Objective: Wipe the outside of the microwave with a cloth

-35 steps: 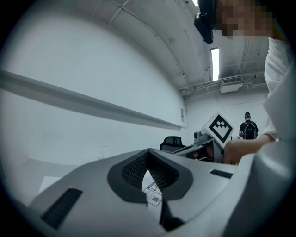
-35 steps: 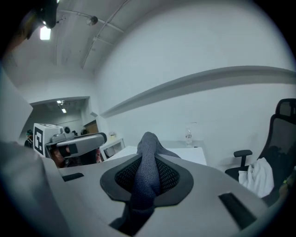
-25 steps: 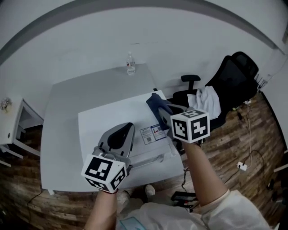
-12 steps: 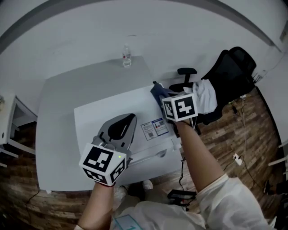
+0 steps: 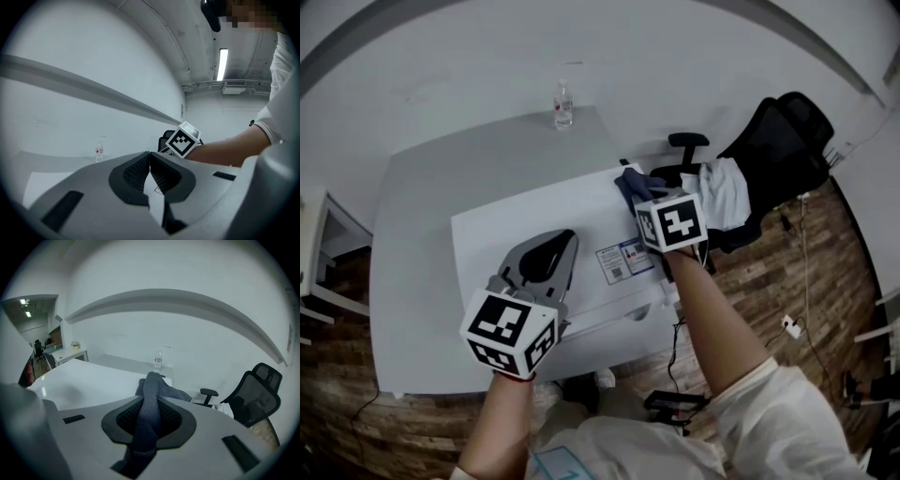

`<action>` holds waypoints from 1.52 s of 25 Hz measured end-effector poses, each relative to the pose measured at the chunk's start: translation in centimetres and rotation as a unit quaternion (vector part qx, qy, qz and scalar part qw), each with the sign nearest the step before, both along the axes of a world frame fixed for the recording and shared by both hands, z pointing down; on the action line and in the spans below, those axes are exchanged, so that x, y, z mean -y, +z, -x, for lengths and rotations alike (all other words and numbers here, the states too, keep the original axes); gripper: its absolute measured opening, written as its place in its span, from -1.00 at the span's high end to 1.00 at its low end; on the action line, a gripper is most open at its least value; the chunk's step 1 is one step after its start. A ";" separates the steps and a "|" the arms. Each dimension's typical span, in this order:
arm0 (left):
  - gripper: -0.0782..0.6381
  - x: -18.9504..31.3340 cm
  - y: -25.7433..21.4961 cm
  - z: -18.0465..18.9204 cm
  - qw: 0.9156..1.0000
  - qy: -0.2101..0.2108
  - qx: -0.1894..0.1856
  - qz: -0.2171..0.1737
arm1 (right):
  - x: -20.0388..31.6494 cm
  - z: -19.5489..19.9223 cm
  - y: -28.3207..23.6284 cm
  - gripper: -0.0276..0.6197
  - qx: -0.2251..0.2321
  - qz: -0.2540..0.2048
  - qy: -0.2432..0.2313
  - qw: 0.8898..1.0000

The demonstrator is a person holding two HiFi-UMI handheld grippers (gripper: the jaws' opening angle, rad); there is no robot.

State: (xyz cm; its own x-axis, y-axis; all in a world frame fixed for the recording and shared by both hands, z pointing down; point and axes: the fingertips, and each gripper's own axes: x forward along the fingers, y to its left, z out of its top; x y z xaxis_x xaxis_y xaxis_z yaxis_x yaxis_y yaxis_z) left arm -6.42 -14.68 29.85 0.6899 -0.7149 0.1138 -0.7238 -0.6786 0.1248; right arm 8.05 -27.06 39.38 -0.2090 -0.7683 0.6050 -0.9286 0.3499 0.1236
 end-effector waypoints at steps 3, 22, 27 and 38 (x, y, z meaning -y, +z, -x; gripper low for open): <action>0.77 -0.1 -0.1 0.6 1.000 -0.004 -0.006 0.000 | 0.0 0.1 0.0 0.69 -0.003 -0.001 0.004 1.000; 0.77 -0.7 0.5 5.7 0.999 -0.029 -0.028 0.013 | -0.2 1.6 0.1 0.69 0.003 0.005 0.031 0.999; 0.77 -0.7 0.4 5.7 0.999 -0.022 -0.028 0.015 | -0.5 3.0 0.1 0.69 0.007 0.006 0.026 1.000; 0.77 -0.4 0.8 6.0 0.999 -0.018 -0.026 0.023 | -1.2 6.7 0.0 0.69 0.009 0.004 0.001 1.000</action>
